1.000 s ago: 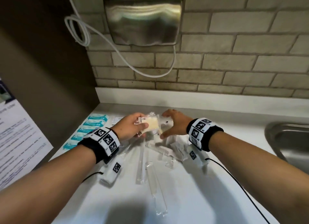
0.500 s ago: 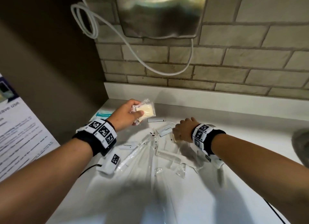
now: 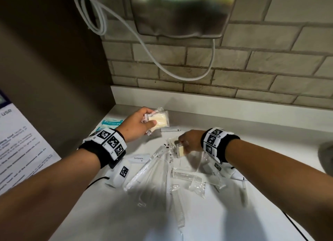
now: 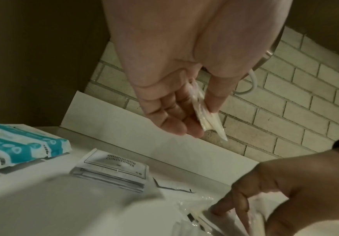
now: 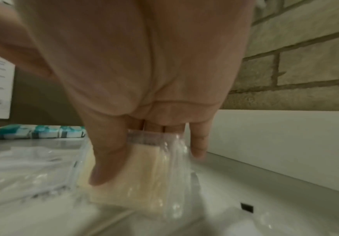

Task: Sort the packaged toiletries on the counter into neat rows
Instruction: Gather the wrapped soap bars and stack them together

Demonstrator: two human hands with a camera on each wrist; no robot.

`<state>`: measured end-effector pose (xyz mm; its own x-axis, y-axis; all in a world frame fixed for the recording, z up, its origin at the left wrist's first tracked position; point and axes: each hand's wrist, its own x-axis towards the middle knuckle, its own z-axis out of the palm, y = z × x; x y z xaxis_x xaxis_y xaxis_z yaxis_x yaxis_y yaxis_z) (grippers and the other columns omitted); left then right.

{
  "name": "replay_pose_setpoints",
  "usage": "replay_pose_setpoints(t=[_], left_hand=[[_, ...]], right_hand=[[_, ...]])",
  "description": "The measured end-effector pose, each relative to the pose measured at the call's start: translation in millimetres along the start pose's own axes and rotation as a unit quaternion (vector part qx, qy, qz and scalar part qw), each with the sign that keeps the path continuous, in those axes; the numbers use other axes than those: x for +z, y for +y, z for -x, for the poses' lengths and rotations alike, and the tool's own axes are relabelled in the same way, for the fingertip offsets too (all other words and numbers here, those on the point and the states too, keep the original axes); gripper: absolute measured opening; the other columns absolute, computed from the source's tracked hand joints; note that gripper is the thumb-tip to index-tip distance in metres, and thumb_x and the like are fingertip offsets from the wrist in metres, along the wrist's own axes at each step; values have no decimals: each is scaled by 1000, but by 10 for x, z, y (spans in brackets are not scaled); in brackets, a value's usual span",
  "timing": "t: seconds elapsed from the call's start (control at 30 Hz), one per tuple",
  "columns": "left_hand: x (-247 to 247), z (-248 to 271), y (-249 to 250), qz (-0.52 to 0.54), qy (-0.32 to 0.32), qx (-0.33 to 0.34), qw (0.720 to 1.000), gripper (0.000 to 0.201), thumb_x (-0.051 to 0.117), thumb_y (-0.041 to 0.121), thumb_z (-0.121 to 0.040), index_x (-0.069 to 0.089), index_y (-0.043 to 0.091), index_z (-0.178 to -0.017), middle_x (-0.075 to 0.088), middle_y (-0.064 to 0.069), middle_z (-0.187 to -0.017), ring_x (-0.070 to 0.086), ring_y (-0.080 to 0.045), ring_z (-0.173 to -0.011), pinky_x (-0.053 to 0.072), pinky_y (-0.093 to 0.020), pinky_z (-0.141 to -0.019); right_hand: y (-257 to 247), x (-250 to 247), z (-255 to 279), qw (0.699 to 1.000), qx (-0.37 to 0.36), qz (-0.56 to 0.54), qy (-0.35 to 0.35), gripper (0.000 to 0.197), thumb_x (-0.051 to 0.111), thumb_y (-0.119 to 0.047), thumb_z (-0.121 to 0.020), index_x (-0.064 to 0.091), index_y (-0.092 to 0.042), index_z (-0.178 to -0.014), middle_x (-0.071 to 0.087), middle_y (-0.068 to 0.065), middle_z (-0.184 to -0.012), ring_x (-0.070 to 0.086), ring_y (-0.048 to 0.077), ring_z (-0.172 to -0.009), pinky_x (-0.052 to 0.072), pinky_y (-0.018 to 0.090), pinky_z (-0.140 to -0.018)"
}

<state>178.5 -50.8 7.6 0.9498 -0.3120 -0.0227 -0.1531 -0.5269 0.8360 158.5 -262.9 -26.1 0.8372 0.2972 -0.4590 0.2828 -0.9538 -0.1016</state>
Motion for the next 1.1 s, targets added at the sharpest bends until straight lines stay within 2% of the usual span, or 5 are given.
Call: replay_pose_setpoints(t=[0.4, 0.57, 0.63, 0.7, 1.1], left_hand=[[181, -77, 10, 9, -42, 13, 999, 33, 61, 14, -94, 52, 14, -125, 65, -8, -113, 65, -25, -95, 54, -40, -88], [127, -92, -36, 0, -35, 10, 999, 30, 62, 16, -94, 53, 17, -122, 65, -5, -109, 64, -22, -91, 54, -39, -88], [99, -83, -63, 7, -36, 7, 999, 28, 62, 15, -93, 55, 18, -120, 65, -4, -108, 65, -22, -91, 55, -40, -87], [76, -71, -89, 7, -35, 11, 999, 28, 63, 14, -92, 56, 19, -119, 66, -4, -108, 66, -24, -90, 56, -41, -85], [281, 234, -168, 2, -40, 8, 999, 47, 56, 11, -96, 48, 29, -139, 56, -4, -125, 60, -14, -73, 53, -25, -65]], right_hand=[[56, -34, 154, 996, 29, -77, 29, 19, 66, -26, -87, 62, -11, -99, 65, 6, -99, 57, 23, -91, 44, 30, -83], [8, -67, -159, 994, 66, -71, 45, 31, 75, -21, -79, 48, -22, -63, 55, 3, -78, 50, 21, -92, 39, 25, -80], [-33, -57, -217, 996, 69, -56, 28, 15, 72, -20, -82, 59, -17, -86, 65, 7, -107, 55, 24, -111, 43, 28, -92], [-57, -61, -221, 997, 70, -37, -3, 46, 68, -20, -87, 53, -6, -128, 54, 6, -138, 51, 24, -126, 38, 25, -98], [-223, -24, 498, 975, 10, -169, 145, 38, 80, -12, -73, 61, -14, -105, 59, -4, -89, 52, 16, -80, 43, 26, -66]])
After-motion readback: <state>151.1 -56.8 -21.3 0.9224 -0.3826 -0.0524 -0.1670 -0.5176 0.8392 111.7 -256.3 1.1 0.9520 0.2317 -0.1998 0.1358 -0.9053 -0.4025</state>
